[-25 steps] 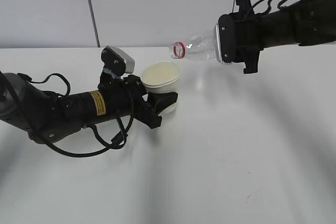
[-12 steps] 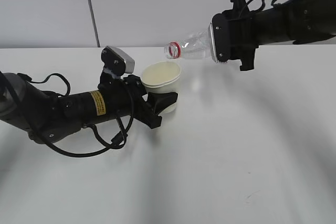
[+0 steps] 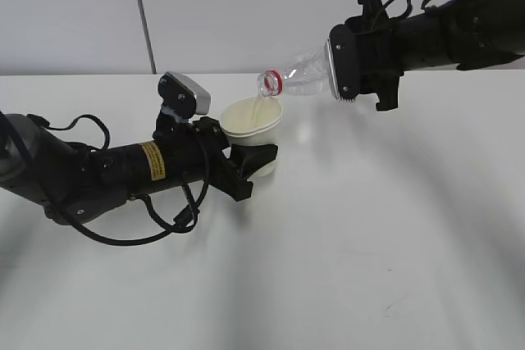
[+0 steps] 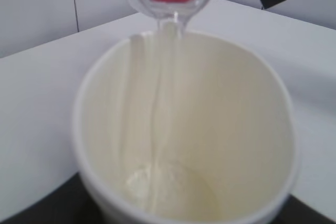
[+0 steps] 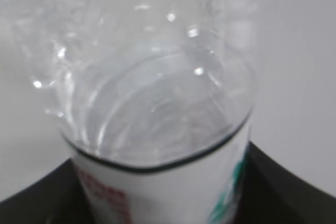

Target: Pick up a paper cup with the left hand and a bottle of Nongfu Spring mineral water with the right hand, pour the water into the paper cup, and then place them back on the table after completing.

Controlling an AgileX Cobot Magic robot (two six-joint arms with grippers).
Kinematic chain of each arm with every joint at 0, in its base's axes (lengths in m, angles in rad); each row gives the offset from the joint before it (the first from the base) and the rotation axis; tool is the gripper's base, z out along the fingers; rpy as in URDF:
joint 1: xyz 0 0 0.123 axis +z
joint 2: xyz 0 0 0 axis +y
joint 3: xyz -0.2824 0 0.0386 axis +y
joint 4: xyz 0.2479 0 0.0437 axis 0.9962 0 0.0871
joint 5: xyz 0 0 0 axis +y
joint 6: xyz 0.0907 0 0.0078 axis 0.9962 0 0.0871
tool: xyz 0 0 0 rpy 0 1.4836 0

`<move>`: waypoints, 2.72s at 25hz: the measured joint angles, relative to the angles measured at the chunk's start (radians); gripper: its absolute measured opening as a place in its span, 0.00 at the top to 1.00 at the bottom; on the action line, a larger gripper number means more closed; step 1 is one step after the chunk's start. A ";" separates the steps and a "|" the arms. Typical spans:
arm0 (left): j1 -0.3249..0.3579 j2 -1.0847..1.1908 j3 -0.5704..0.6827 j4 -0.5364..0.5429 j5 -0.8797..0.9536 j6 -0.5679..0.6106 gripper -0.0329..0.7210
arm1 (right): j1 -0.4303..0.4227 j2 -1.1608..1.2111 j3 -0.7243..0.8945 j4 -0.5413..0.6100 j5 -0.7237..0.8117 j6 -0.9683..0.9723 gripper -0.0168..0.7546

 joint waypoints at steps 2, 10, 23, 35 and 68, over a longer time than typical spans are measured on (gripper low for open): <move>0.000 0.000 0.000 0.000 0.000 0.000 0.45 | 0.000 0.000 0.000 -0.006 0.002 0.000 0.39; 0.000 0.000 0.000 0.000 0.000 0.000 0.45 | 0.000 0.000 0.000 -0.016 0.015 0.000 0.39; 0.000 0.000 0.000 0.000 0.008 0.000 0.45 | 0.000 0.000 0.000 -0.032 0.022 0.000 0.40; 0.000 0.000 0.000 0.000 0.012 0.000 0.45 | 0.000 0.000 0.000 -0.044 0.024 0.000 0.40; 0.000 0.000 0.000 0.000 0.015 0.000 0.45 | 0.000 0.000 0.000 -0.059 0.030 0.000 0.40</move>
